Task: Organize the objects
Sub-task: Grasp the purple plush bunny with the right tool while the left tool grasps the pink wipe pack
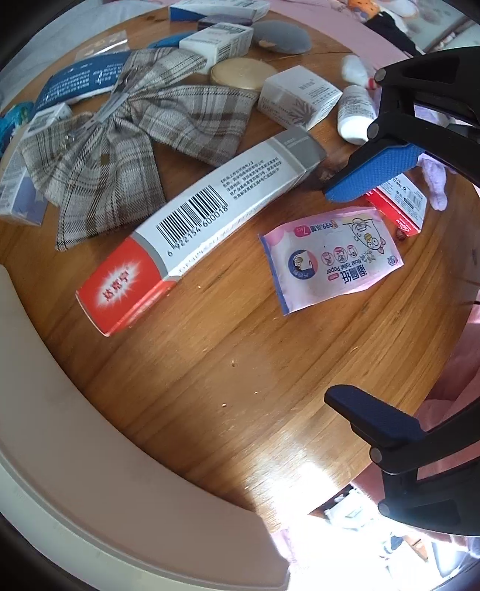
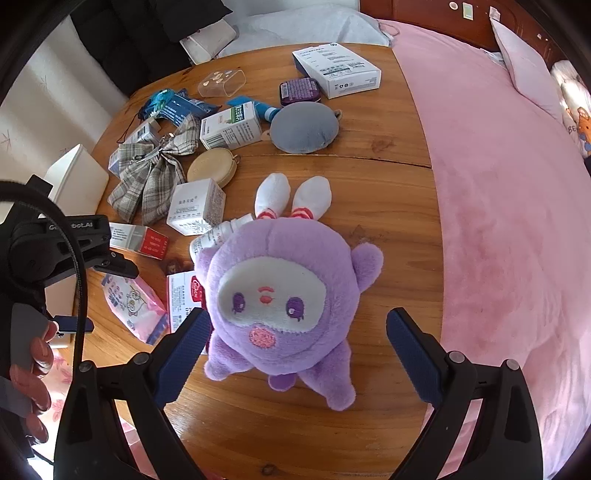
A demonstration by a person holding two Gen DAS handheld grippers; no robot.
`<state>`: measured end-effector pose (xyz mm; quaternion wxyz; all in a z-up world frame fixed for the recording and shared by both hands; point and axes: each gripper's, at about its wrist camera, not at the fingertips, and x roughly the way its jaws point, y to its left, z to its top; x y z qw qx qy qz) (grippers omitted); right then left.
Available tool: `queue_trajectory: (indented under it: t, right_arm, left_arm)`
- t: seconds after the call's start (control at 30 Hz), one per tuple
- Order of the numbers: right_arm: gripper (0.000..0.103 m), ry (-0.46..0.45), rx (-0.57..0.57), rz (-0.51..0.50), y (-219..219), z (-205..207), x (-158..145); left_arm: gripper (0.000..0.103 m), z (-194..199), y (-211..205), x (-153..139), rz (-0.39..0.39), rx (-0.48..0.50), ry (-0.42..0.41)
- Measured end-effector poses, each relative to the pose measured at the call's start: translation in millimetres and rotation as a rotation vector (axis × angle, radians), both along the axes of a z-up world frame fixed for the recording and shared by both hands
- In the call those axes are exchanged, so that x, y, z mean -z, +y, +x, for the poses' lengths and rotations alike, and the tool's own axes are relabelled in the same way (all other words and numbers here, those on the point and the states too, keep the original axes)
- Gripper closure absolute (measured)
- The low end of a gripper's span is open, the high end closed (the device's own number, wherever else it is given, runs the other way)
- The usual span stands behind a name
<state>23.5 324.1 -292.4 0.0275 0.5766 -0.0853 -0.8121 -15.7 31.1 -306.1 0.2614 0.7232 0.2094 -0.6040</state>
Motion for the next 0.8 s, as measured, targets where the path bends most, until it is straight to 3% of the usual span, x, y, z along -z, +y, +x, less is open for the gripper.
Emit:
queue_trajectory:
  t: [0.07,0.27,0.53,0.6,0.7,0.8]
  right_arm:
    - [0.01,-0.002,-0.005,0.001,-0.4,-1.5,1.9]
    - [0.011,0.008,-0.024,0.006,-2.4,-3.5,3.7]
    - [0.018,0.012,-0.035,-0.026,-7.1,-9.3,9.1]
    - [0.021,0.007,-0.036,-0.051,-7.8,-10.5,12.7]
    - [0.026,0.007,-0.032,-0.085,-7.6,-10.2,16.7]
    - [0.035,0.027,-0.033,-0.129,-4.6,-8.5,17.6]
  left_arm:
    - [0.016,3.3,1.5,1.1,-0.002,-0.04,0.001]
    - [0.018,0.2,13.1,0.6,-0.091,0.006,-0.025]
    - [0.022,1.2,19.3,0.7,-0.096,-0.016,-0.059]
    - [0.028,1.1,21.5,-0.6,-0.081,-0.013,-0.058]
    - [0.06,-2.2,27.1,-4.1,-0.035,0.015,-0.031]
    - [0.063,-5.7,33.3,-4.5,-0.021,0.069,-0.038]
